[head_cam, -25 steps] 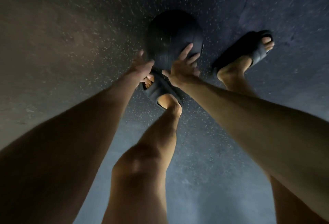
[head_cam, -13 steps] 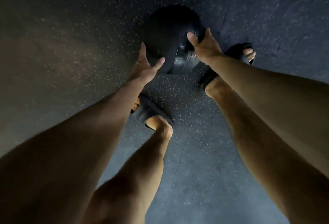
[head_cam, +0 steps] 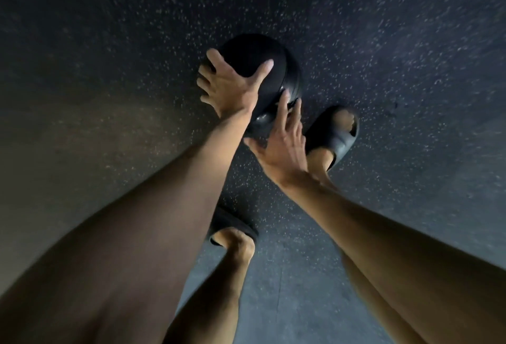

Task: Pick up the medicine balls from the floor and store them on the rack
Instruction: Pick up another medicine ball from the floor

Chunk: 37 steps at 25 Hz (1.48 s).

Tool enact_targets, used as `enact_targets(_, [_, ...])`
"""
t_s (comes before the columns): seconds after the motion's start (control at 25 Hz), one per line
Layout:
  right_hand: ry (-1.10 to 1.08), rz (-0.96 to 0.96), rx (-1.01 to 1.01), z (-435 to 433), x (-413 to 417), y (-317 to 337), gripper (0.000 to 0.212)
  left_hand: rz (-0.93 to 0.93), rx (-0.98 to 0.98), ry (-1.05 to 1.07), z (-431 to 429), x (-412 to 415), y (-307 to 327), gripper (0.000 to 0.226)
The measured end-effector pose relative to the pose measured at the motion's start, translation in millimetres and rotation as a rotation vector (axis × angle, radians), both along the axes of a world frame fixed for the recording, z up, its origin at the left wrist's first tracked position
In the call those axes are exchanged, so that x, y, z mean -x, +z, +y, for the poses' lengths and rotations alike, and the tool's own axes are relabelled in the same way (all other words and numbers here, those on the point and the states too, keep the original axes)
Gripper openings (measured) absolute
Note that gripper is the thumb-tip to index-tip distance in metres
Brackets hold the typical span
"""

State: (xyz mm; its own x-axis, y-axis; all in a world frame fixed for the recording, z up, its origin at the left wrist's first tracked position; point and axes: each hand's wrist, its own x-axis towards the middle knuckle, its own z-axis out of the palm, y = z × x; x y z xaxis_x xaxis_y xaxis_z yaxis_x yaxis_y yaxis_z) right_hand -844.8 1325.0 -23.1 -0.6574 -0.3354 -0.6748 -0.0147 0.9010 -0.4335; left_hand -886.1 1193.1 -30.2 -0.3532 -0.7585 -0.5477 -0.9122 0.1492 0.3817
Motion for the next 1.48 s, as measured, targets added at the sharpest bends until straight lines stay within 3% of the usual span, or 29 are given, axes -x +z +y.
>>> enact_targets(0.08, [-0.130,-0.043,-0.041,-16.9,25.0,-8.3,0.122,-0.016,0.050,-0.068,-6.5,17.9,-6.2,0.076])
enact_targets(0.16, [-0.257,-0.142,-0.037,-24.5,72.8,-22.0,0.123,0.115,0.091,-0.242,-22.3,16.1,-13.5,0.056])
enact_targets(0.24, [-0.290,-0.176,-0.007,-19.3,113.5,-31.3,0.117,0.227,0.087,-0.414,-38.4,7.3,-22.0,0.052])
enact_targets(0.32, [-0.350,-0.170,0.036,-9.3,149.9,-39.0,0.105,0.197,-0.034,-0.384,-38.0,6.2,-30.2,0.060])
enact_targets(0.44, [-0.497,-0.172,0.044,8.3,210.4,-50.8,0.076,0.153,-0.312,-0.207,-17.0,39.8,-30.7,0.094])
enact_targets(0.56, [-0.529,-0.086,0.010,35.3,255.5,-48.4,0.060,0.051,-0.383,-0.102,1.3,118.3,-26.8,0.107])
enact_targets(0.64, [-0.370,0.024,0.101,53.4,249.7,-37.4,0.064,-0.069,-0.345,-0.050,11.5,177.6,-24.2,0.114])
enact_targets(0.8, [-0.060,0.061,0.078,48.0,228.3,-24.7,0.103,-0.186,-0.226,-0.022,23.5,246.7,-27.2,0.110])
enact_targets(1.0, [-0.207,-0.071,-0.004,33.6,298.3,-34.2,0.101,0.024,-0.269,-0.288,-15.7,208.6,-13.1,0.099])
enact_targets(1.12, [-0.308,-0.176,0.006,46.2,363.6,-51.4,0.096,-0.055,-0.320,-0.641,-17.5,210.4,-6.6,0.114])
enact_targets(1.32, [-0.374,-0.054,0.030,68.0,412.6,-37.9,0.066,-0.085,-0.198,-0.615,2.4,305.4,-23.4,0.111])
enact_targets(1.48, [-0.181,-0.034,0.025,57.3,383.8,-11.4,0.102,-0.194,-0.165,-0.606,-1.5,385.4,-30.7,0.105])
